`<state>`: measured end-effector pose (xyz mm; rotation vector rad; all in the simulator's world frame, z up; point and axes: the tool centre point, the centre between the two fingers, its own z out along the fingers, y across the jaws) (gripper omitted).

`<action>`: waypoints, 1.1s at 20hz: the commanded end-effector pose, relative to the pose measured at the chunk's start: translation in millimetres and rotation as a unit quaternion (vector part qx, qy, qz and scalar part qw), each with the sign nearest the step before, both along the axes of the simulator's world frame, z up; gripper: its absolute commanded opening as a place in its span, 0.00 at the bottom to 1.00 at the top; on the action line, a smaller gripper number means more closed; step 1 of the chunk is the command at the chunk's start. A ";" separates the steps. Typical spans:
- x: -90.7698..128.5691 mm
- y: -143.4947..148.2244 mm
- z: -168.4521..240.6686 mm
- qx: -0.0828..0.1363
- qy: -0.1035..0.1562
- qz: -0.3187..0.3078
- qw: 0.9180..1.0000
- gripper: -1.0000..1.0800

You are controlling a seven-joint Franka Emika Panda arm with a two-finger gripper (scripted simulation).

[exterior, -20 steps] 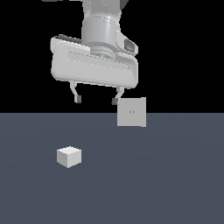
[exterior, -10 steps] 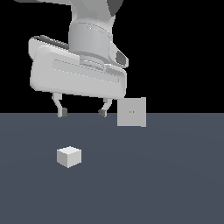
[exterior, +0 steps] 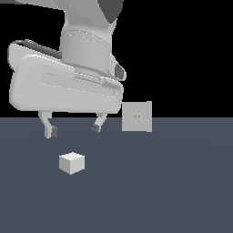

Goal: Plug the charger into the wall socket.

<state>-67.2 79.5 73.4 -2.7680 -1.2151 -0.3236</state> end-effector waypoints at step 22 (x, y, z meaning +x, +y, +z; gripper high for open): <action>-9.6 5.7 -41.7 0.005 -0.009 0.040 0.999 0.96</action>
